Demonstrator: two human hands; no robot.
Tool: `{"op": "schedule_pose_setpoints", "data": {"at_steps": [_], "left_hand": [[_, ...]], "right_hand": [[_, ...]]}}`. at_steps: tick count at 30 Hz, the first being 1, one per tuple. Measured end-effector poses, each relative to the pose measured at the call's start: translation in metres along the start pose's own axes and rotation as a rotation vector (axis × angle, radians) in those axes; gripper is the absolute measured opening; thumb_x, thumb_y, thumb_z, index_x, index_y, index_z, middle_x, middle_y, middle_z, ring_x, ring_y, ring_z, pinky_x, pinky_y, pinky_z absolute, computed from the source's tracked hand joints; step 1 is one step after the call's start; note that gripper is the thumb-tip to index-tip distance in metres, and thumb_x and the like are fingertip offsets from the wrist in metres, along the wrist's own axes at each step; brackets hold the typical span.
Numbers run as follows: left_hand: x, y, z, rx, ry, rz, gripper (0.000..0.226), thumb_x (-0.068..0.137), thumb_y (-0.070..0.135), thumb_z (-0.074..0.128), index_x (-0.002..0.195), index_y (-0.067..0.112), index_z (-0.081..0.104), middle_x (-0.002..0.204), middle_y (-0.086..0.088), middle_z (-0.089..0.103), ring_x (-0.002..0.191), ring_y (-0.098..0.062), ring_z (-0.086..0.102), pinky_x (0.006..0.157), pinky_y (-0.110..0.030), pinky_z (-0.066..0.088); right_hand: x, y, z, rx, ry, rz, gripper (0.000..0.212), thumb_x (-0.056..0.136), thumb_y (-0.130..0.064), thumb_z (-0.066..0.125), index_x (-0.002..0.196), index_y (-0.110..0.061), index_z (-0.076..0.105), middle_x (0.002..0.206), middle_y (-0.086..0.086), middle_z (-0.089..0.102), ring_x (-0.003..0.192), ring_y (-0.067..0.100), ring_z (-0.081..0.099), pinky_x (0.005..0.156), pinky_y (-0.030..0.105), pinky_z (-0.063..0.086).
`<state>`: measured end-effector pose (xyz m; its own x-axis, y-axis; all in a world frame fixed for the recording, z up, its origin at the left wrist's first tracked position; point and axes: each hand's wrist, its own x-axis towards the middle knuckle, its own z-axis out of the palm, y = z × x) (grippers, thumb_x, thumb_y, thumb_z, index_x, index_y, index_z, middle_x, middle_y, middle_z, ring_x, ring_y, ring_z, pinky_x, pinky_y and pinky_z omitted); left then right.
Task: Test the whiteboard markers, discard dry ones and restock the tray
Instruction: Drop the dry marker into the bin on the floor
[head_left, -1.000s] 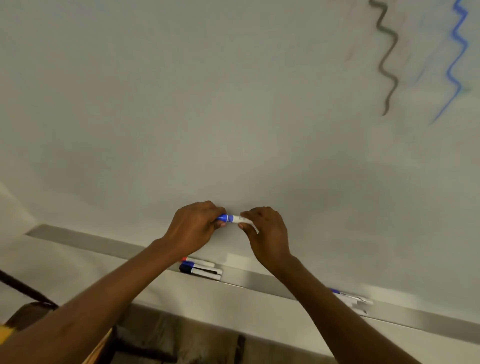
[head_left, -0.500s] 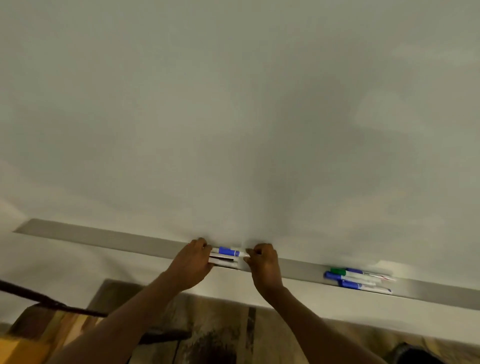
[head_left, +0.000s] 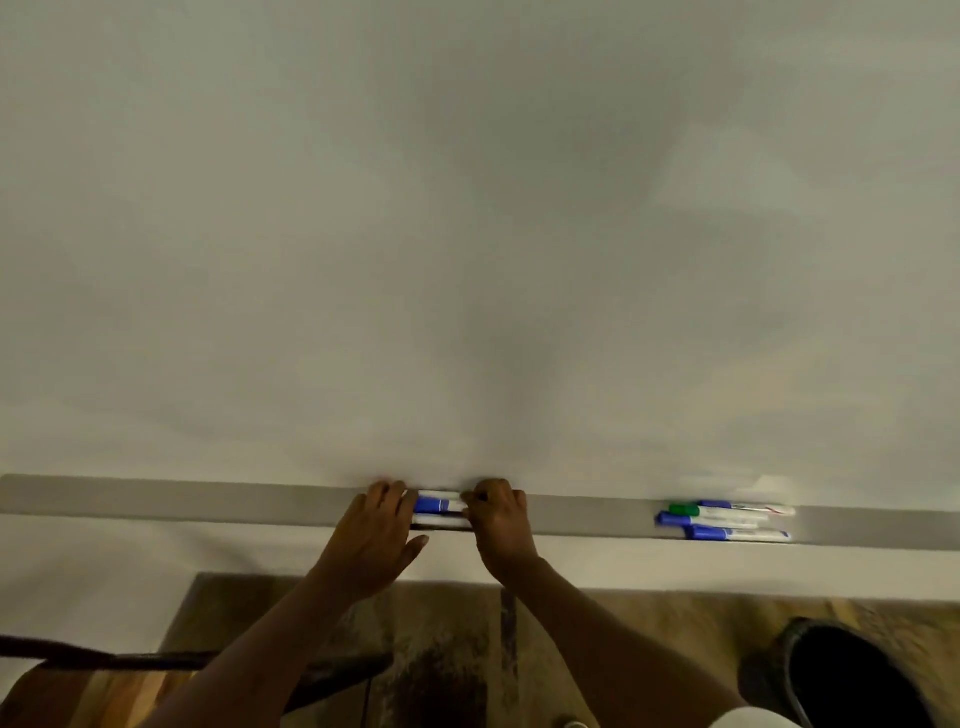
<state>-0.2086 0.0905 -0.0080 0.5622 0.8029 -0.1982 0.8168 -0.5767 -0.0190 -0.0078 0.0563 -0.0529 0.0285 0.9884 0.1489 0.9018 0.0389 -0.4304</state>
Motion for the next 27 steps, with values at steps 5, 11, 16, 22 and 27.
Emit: {"op": "schedule_pose_setpoints", "data": {"at_steps": [5, 11, 16, 22, 27], "left_hand": [[0.009, 0.015, 0.002, 0.011, 0.023, 0.046, 0.083, 0.095, 0.058, 0.005, 0.116, 0.002, 0.062, 0.116, -0.021, 0.061, 0.105, -0.039, 0.057, 0.086, -0.05, 0.05], [0.014, 0.038, -0.004, 0.015, 0.073, 0.064, 0.067, 0.096, 0.052, 0.023, 0.112, 0.001, 0.064, 0.117, -0.025, 0.06, 0.108, -0.043, 0.054, 0.086, -0.05, 0.047], [0.023, 0.069, -0.013, 0.003, 0.146, 0.143, 0.062, 0.095, 0.049, 0.027, 0.114, 0.002, 0.063, 0.121, -0.026, 0.058, 0.11, -0.045, 0.053, 0.088, -0.054, 0.046], [0.043, 0.12, -0.019, -0.071, 0.224, 0.289, 0.057, 0.094, 0.054, 0.029, 0.126, 0.01, 0.045, 0.134, -0.023, 0.05, 0.12, -0.044, 0.047, 0.095, -0.055, 0.043], [0.069, 0.175, -0.024, -0.071, 0.304, 0.453, 0.06, 0.087, 0.051, 0.051, 0.13, 0.009, 0.044, 0.138, -0.024, 0.046, 0.121, -0.045, 0.045, 0.095, -0.054, 0.043]], "right_hand": [[-0.004, 0.004, -0.002, -0.064, -0.001, -0.072, 0.033, 0.075, -0.019, 0.078, 0.107, -0.015, 0.068, 0.104, 0.003, 0.064, 0.097, 0.023, 0.06, 0.079, 0.036, 0.05], [-0.012, 0.02, -0.014, -0.028, 0.073, -0.157, 0.035, 0.074, -0.02, 0.078, 0.107, -0.014, 0.068, 0.102, 0.005, 0.065, 0.095, 0.024, 0.059, 0.077, 0.036, 0.048], [-0.026, 0.05, -0.037, -0.01, 0.191, -0.174, 0.028, 0.081, -0.021, 0.069, 0.107, -0.013, 0.065, 0.104, 0.009, 0.064, 0.096, 0.026, 0.057, 0.075, 0.036, 0.045], [-0.052, 0.1, -0.085, -0.093, 0.309, -0.178, 0.01, 0.085, -0.021, 0.068, 0.092, -0.015, 0.069, 0.106, 0.007, 0.066, 0.106, 0.028, 0.054, 0.078, 0.036, 0.045], [-0.074, 0.145, -0.122, -0.124, 0.296, 0.038, 0.024, 0.074, -0.011, 0.079, 0.095, -0.015, 0.07, 0.11, 0.007, 0.065, 0.112, 0.028, 0.053, 0.087, 0.037, 0.049]]}}
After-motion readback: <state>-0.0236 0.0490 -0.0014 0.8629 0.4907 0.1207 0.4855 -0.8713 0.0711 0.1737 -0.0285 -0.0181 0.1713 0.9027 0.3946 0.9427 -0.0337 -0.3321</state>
